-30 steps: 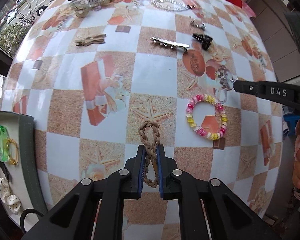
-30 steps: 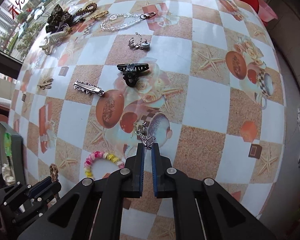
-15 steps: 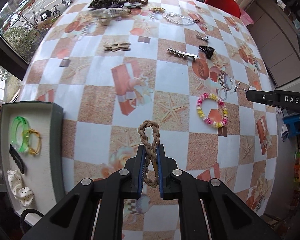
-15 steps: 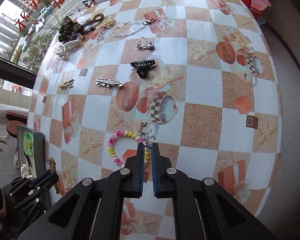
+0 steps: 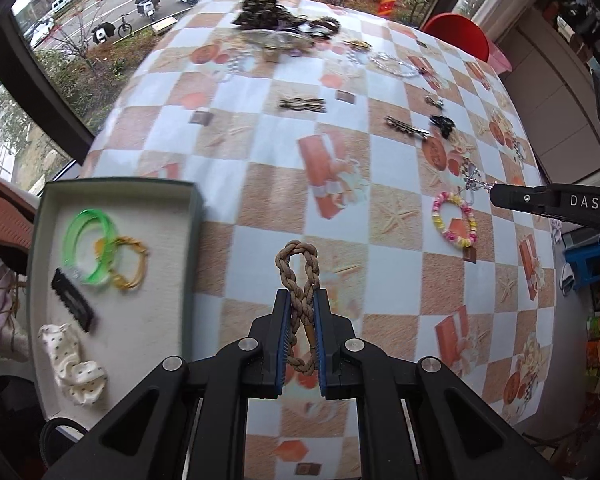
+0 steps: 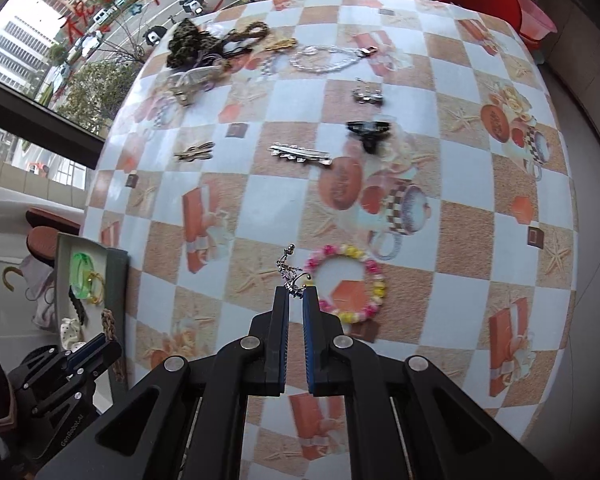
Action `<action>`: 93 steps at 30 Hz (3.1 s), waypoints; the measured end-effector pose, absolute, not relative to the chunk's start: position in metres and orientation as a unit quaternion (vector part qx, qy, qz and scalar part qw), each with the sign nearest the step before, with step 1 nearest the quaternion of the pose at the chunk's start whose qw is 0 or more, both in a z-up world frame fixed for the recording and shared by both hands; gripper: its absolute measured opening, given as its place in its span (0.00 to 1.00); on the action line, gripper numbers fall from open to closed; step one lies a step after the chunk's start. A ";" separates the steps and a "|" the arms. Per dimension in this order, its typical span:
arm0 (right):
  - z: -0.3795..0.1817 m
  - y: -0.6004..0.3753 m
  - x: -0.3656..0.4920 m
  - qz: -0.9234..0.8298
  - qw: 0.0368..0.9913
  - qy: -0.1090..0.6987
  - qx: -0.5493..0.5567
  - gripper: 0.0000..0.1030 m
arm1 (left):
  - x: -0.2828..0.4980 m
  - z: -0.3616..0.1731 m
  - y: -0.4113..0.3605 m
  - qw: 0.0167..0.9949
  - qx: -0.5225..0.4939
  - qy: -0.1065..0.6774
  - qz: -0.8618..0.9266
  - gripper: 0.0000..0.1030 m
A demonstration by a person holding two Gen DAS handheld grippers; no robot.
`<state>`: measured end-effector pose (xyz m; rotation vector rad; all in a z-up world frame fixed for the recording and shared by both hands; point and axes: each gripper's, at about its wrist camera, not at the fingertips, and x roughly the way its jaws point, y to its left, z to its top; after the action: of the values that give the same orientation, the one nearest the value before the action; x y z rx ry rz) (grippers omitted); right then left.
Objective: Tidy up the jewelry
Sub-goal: 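Carry the braided bracelet and silver charm in both tools over the white box, then open the left tool dropping the braided bracelet while the right tool releases the charm, then move both tools back over the gold hair pin and black claw clip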
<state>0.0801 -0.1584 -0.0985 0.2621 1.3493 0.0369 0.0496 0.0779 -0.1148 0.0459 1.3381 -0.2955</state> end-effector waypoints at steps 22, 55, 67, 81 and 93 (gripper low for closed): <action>-0.094 0.048 0.083 0.163 0.759 0.628 0.051 0.07 | 0.004 -0.111 0.242 0.785 -0.050 0.617 -0.025 0.15; -0.198 0.167 0.065 0.193 0.677 0.710 -0.030 0.07 | -0.009 -0.189 0.293 0.746 -0.026 0.664 0.041 0.15; -0.179 0.159 0.066 0.209 0.682 0.701 0.003 0.45 | -0.006 -0.182 0.285 0.743 0.000 0.667 0.057 0.40; -0.124 0.109 0.075 0.162 0.718 0.677 0.024 0.58 | -0.002 -0.177 0.266 0.726 0.049 0.685 0.045 0.87; -0.102 0.075 0.075 0.152 0.731 0.664 0.028 0.76 | 0.016 -0.151 0.244 0.737 0.089 0.669 0.035 1.00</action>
<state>0.0751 0.0751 -0.1020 0.0624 1.4626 0.3345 0.0160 0.2439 -0.1514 0.1951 1.4696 0.0768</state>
